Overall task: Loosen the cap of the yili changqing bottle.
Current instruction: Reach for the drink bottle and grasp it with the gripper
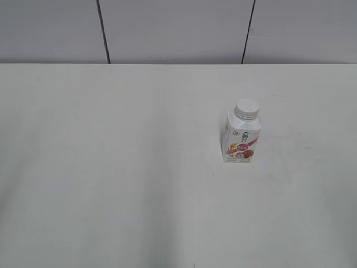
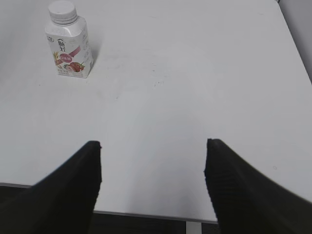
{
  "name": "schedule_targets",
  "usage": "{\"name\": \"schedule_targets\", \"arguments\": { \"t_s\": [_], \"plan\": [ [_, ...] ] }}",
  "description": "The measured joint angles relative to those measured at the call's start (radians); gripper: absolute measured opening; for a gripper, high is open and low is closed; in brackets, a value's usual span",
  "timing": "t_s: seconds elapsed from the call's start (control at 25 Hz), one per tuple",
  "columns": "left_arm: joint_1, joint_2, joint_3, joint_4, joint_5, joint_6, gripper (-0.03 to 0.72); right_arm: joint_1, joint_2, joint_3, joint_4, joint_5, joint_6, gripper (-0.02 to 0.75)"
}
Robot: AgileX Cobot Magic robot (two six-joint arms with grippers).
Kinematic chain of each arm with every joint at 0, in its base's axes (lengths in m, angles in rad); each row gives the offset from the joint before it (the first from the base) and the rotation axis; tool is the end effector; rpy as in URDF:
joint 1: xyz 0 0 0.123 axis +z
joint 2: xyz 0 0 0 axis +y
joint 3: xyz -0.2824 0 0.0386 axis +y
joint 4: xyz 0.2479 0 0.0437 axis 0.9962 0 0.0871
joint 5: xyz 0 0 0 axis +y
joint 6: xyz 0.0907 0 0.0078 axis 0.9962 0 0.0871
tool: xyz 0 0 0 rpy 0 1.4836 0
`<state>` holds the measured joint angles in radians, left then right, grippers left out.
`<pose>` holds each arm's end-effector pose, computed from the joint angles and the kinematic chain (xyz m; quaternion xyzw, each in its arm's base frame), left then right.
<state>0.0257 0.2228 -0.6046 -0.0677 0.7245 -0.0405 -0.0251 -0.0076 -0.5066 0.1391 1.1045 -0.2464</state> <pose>0.0350 -0.0032 0.3330 -0.0325 0.7903 -0.0378 0.6106 -0.0088 0.0115 0.2761 -0.0995 0.8530 0.0000 0.5123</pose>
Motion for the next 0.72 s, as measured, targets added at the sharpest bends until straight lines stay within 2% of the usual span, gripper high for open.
{"name": "schedule_targets", "arguments": {
  "t_s": [0.24, 0.56, 0.72],
  "plan": [
    [0.000, 0.274, -0.039, 0.001, -0.275, 0.000, 0.489, 0.000, 0.000, 0.000, 0.000, 0.000, 0.000, 0.527],
    [0.000, 0.572, -0.047, 0.017, -0.525, 0.001, 0.489, 0.000, 0.000, 0.000, 0.000, 0.000, 0.000, 0.527],
    [-0.040, 0.735, -0.046, 0.074, -0.682, 0.001, 0.489, 0.000, 0.000, 0.000, -0.001, 0.000, 0.000, 0.527]
  ]
}}
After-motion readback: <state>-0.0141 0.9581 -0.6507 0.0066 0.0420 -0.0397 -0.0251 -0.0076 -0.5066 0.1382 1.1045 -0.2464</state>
